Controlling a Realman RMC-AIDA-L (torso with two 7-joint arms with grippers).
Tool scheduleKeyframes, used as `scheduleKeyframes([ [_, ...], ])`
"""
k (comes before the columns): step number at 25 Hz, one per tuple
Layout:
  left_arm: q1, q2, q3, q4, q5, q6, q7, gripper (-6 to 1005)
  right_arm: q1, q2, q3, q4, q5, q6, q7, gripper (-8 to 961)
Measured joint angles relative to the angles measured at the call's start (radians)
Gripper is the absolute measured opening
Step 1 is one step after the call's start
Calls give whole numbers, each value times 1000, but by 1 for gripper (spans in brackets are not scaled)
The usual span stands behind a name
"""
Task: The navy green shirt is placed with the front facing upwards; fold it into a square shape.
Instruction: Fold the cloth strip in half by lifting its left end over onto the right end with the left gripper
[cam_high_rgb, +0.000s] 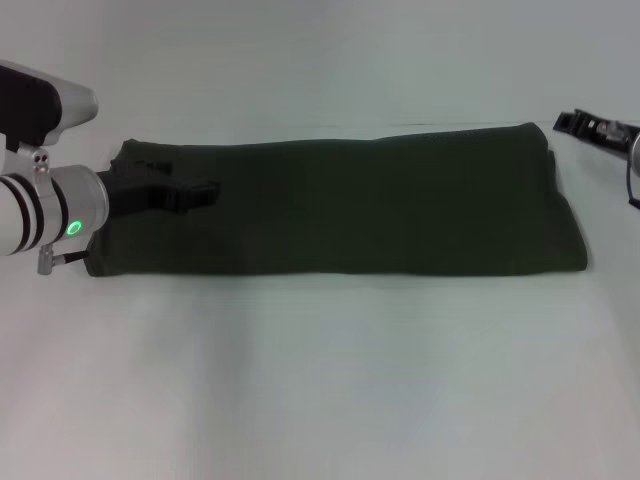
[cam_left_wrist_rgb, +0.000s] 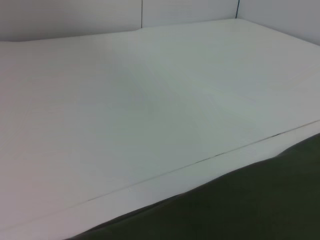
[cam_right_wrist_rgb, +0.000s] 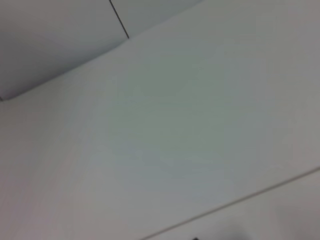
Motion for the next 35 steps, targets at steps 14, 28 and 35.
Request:
scheduleKeyframes([
  [14,31,0,-21,34,-60,42,-81,796,-111,-29,4,-120,131,-367,-142,647],
  [28,130,1,-123,86,-131,292,-336,805,-184,-69,-3,-135,244,-646,-342,918],
  [35,178,7,-180,89,-121,342,-435,800,-183,-78,3,-139,235,-638,-338,915],
])
